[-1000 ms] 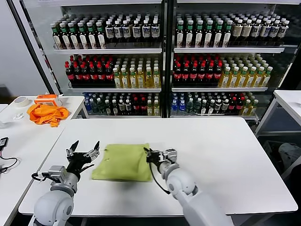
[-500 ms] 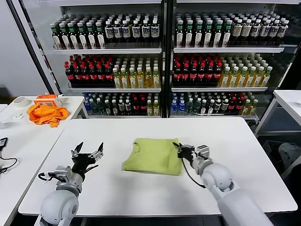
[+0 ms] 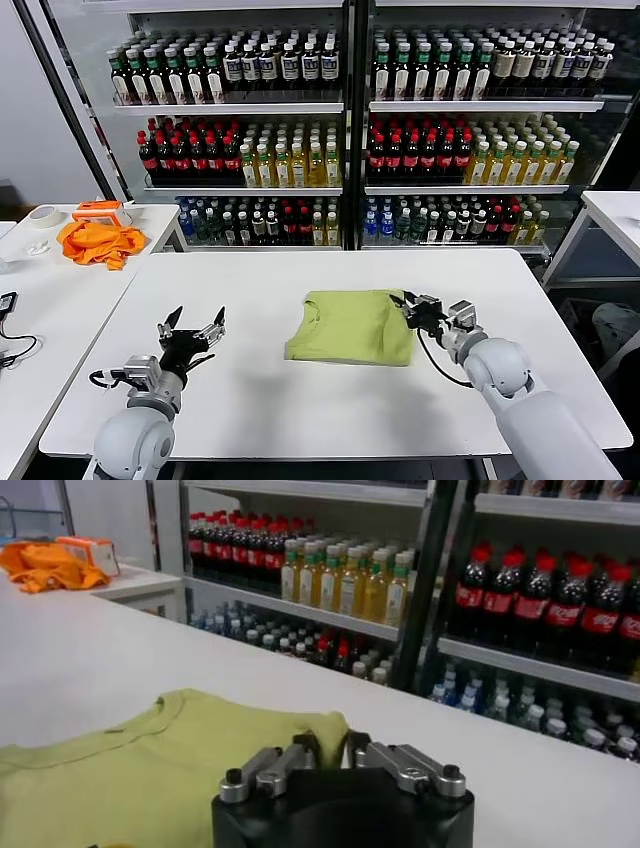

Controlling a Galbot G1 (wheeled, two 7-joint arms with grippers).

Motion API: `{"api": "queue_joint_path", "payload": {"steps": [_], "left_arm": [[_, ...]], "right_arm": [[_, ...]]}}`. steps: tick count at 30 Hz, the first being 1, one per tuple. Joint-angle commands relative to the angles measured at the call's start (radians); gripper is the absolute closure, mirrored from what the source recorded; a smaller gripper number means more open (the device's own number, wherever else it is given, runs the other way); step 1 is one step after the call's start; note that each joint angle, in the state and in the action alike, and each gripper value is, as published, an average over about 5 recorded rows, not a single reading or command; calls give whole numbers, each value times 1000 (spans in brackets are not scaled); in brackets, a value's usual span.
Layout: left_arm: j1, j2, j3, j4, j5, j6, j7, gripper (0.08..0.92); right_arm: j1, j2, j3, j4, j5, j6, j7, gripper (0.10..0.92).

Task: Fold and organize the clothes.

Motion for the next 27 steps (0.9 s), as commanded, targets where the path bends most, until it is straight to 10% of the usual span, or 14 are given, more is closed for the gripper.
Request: {"api": "queue_joint_path", "payload": {"steps": [1, 8, 16, 27], "left_arm": [[12, -3, 7, 0, 23, -19, 1, 177], [12, 3, 9, 6, 38, -49, 7, 177], [-25, 10, 39, 43, 147, -154, 83, 177], [-58, 15, 24, 117, 254, -270, 168, 177]], "right_arm": [[-101, -53, 177, 61, 32, -18, 28, 663], [-268, -12, 355, 178, 189, -2, 173, 464], [-337, 61, 386, 218, -31, 139, 183, 242], [-328, 116, 370, 194, -177, 236, 217, 203]]}}
